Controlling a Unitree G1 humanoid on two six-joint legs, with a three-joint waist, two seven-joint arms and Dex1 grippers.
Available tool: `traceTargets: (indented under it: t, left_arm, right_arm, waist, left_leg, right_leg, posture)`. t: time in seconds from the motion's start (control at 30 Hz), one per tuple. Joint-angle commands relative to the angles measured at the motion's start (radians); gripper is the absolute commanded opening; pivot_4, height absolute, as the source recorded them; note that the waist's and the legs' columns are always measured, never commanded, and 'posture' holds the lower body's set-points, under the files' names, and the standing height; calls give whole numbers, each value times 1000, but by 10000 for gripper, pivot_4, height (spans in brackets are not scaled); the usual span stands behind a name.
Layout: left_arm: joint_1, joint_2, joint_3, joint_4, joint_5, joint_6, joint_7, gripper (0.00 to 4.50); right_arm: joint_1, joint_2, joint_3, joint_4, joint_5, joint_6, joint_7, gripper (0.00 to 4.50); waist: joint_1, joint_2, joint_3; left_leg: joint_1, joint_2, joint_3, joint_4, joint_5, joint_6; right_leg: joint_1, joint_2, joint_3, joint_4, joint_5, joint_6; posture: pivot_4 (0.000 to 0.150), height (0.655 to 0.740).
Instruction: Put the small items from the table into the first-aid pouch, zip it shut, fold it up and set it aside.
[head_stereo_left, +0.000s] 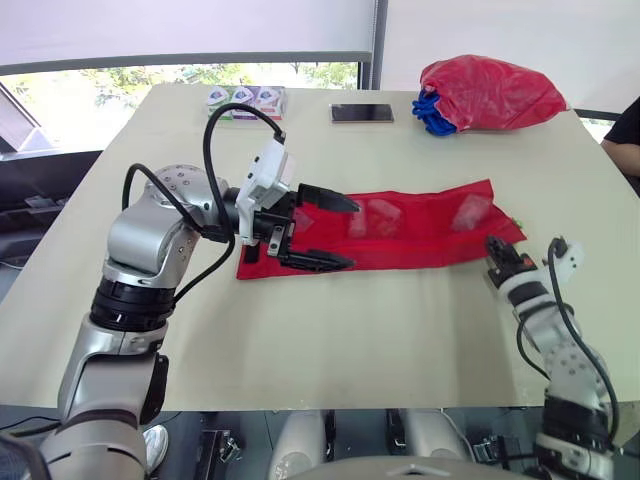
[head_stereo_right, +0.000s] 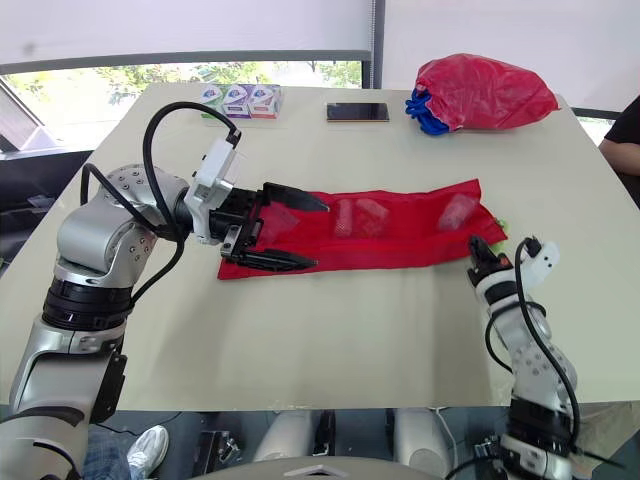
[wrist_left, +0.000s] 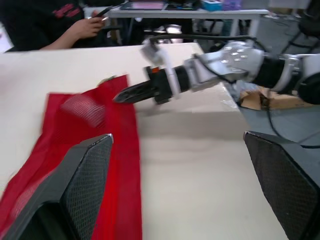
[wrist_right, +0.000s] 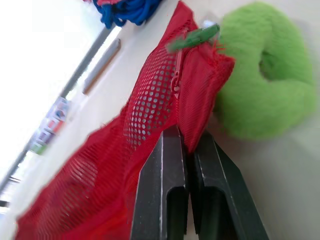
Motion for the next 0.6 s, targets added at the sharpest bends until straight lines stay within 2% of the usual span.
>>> traceTargets:
  t: [0.03, 0.2, 0.3, 0.43, 0.6]
  left_arm:
    - [-34, -1, 24, 4, 2, 4, 39, 45000]
    - [-35, 4, 21, 13, 2, 0, 43, 45000]
    - [-36, 7, 20, 18, 3, -4, 39, 45000]
    - [-40, 12, 22, 32, 8, -16, 28, 45000]
    - [-43, 24, 34, 37, 9, -20, 24, 45000]
  right_arm:
    - [99, -9, 6, -192, -3, -4, -10, 174]
    - [260, -66, 8, -372, -26, -5, 27, 174]
    - [318, -142, -54, -427, -45, -31, 77, 174]
    - [343, -290, -120, -476, -124, -77, 176, 174]
    - [318, -436, -101, -542, -193, -96, 286, 174]
  waist:
    - [1, 0, 0]
    - [1, 1, 0]
    - [1, 2, 0]
    - [2, 4, 1]
    - [1, 4, 0]
  left_leg:
    - [0, 0, 0, 0, 0, 0]
    - [1, 0, 0, 0, 0, 0]
    - [1, 0, 1, 2, 0, 0]
    - [0, -1, 1, 2, 0, 0]
    - [1, -1, 0, 3, 0, 0]
  right_leg:
    - [0, 0, 0, 0, 0, 0]
    - [0, 0, 0, 0, 0, 0]
    - [0, 0, 1, 0, -1, 0]
    - [1, 0, 1, 0, -2, 0]
    - [1, 2, 2, 1, -3, 3]
  posture:
    - [1500, 7400]
    - [1500, 7400]
    - [1500, 7400]
    - [1500, 7400]
    - [1500, 7400]
